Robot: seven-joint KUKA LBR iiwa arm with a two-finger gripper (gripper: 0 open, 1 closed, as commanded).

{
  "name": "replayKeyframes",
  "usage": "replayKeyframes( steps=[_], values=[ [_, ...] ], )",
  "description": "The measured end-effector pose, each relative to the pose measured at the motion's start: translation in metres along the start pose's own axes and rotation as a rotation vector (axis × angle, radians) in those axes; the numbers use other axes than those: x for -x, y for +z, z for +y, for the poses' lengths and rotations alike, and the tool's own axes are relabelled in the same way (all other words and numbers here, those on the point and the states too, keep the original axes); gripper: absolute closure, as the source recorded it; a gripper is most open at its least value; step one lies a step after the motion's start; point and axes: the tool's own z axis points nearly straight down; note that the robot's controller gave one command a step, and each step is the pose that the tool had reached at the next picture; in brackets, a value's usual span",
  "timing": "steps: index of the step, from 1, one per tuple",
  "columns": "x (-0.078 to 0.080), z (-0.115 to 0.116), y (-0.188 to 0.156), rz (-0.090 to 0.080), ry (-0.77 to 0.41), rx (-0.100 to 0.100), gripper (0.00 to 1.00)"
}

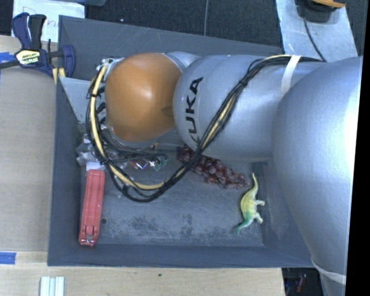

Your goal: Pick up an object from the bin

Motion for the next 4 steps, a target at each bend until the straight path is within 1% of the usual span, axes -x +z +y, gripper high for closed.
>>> replayKeyframes(
  steps=[1, 2, 4],
  values=[
    [0.0148, -0.0201, 0.0588, -0.001, -0.220, -0.009, 0.00],
    [0.0132, -0.0176, 0.0595, -0.007, -0.387, -0.005, 1.00],
    [0.0131, -0.0177, 0.0593, -0.007, -0.386, -0.005, 1.00]
  ],
)
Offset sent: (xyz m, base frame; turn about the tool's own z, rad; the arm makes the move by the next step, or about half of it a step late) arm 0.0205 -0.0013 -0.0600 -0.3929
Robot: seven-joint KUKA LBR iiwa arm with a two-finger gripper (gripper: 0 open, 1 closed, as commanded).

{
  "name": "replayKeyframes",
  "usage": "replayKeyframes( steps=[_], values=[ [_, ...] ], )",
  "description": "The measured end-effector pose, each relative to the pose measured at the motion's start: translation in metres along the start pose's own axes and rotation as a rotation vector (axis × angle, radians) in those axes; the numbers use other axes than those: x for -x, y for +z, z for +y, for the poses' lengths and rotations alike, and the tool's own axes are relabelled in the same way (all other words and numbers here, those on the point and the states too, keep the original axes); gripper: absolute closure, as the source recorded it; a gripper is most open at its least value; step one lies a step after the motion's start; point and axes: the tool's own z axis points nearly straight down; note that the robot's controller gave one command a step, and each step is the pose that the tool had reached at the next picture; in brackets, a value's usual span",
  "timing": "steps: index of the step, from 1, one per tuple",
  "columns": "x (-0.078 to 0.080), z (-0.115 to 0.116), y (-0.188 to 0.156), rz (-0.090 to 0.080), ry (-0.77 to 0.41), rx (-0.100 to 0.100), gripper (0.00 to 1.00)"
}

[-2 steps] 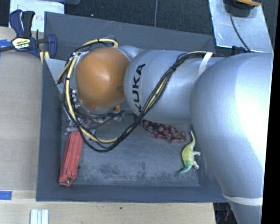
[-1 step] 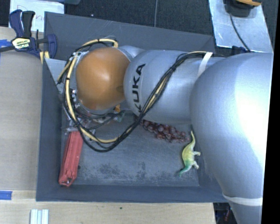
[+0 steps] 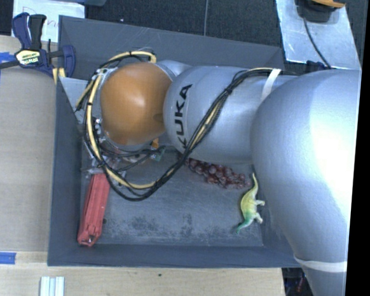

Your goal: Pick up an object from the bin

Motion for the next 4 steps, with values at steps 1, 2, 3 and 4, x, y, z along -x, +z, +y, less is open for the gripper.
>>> replayKeyframes(
  steps=[1, 2, 3, 4],
  values=[
    [-0.001, 0.002, -0.011, 0.003, 0.001, 0.005, 1.00],
    [0.000, 0.001, -0.034, -0.001, 0.003, 0.002, 1.00],
    [0.000, 0.001, -0.060, 0.000, 0.005, 0.003, 1.00],
    [0.000, 0.000, -0.076, -0.004, 0.008, 0.000, 1.00]
  ],
)
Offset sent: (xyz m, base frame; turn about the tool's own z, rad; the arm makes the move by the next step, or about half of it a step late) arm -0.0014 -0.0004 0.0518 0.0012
